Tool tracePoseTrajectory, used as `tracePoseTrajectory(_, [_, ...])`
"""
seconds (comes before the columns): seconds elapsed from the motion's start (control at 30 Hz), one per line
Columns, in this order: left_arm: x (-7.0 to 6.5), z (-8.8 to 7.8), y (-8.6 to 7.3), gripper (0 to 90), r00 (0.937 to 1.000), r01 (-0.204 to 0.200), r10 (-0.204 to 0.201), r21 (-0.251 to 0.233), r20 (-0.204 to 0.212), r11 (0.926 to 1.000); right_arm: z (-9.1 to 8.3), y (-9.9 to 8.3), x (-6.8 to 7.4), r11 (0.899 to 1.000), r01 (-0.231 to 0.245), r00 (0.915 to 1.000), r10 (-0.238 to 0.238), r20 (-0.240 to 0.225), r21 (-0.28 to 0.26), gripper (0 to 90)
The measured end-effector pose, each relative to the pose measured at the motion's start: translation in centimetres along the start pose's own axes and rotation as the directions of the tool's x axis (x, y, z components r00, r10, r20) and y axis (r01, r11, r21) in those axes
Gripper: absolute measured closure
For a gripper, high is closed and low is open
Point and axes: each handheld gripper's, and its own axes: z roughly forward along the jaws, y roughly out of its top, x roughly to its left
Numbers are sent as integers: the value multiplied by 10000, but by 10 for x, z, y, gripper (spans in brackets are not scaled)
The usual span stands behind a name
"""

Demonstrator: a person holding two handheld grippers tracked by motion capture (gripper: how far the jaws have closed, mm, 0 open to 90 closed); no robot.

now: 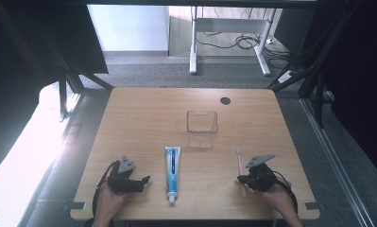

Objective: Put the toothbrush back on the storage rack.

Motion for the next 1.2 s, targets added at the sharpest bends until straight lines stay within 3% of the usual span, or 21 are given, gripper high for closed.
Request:
tracePoseTrajectory(1.07, [0,0,1,138,9998,171,-170,-107,79,9998,-24,-21,-35,9932,-876,9934,813,810,765,900])
tracePoseTrajectory(1.2, [0,0,1,139,9999,136,-135,-90,68,9999,-27,-22,-36,9928,-910,9939,856,702,780,900])
